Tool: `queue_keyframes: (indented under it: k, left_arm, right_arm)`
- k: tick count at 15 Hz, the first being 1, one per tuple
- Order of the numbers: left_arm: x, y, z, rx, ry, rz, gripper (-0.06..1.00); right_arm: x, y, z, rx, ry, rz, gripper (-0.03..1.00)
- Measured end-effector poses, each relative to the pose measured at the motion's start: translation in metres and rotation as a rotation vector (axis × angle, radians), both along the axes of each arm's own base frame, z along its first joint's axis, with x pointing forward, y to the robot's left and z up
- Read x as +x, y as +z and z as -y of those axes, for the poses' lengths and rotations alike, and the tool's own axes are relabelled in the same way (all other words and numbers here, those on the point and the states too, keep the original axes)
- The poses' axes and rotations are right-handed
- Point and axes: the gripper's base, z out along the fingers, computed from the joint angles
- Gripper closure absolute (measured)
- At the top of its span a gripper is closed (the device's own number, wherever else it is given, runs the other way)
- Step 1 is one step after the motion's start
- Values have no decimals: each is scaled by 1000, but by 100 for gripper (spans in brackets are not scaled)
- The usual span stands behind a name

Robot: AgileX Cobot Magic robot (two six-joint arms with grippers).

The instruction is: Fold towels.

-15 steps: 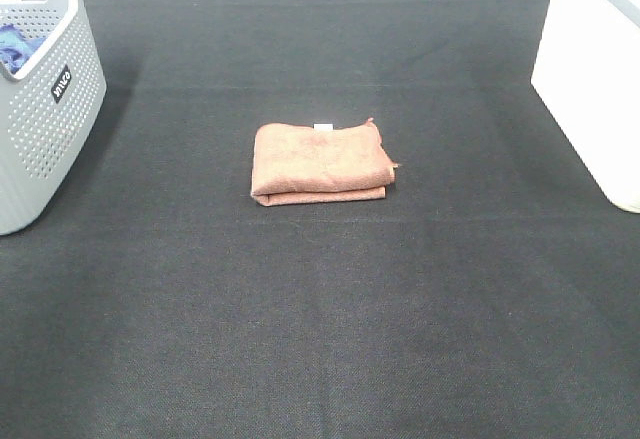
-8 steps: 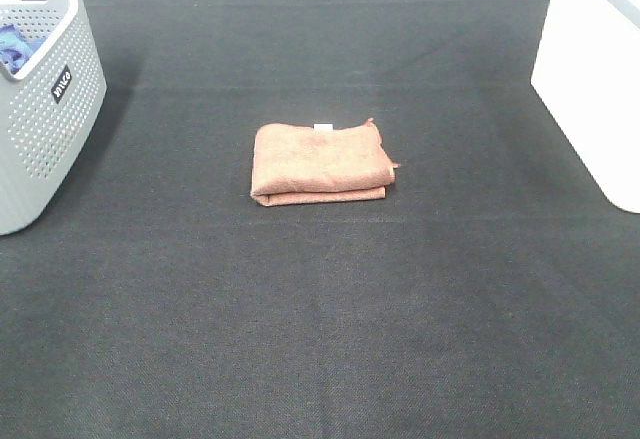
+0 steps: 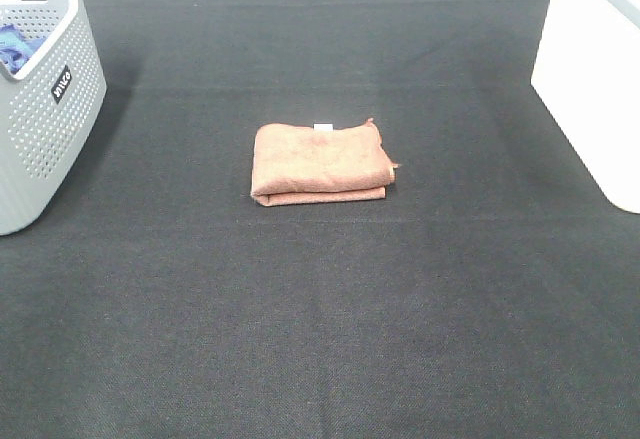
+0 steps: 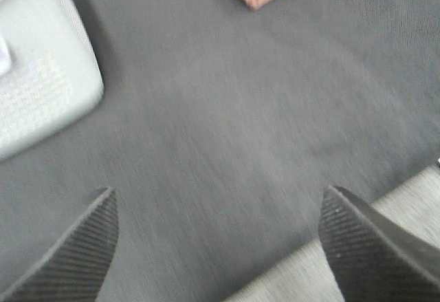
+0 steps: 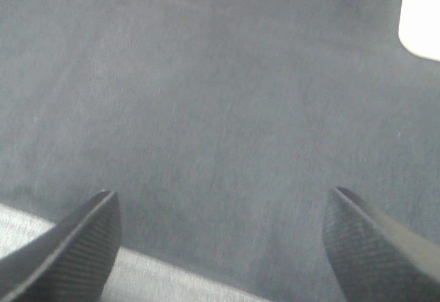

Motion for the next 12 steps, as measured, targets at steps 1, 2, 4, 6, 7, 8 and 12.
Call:
queue_keyframes:
  k: [1, 2, 4, 6, 7, 8, 12]
  left_arm:
    - [3, -1, 1, -6, -2, 15, 18]
    - [6, -6, 2, -11, -3, 18, 18]
    - [8, -9, 3, -9, -6, 13, 18]
    - [8, -9, 3, -10, -6, 15, 18]
    - [8, -9, 3, -9, -6, 16, 18]
    - [8, -9, 3, -9, -6, 16, 18]
    - [8, -9, 3, -7, -7, 16, 18]
  right_arm:
    - [0, 0, 0, 0, 0, 2, 21]
    - [0, 0, 0, 0, 0, 2, 21]
    - [0, 0, 0, 0, 0, 2, 21]
    - [0, 0, 0, 0, 0, 2, 21]
    - [0, 0, 0, 0, 0, 2, 21]
    - [0, 0, 0, 0, 0, 2, 21]
    - [0, 0, 0, 0, 0, 2, 21]
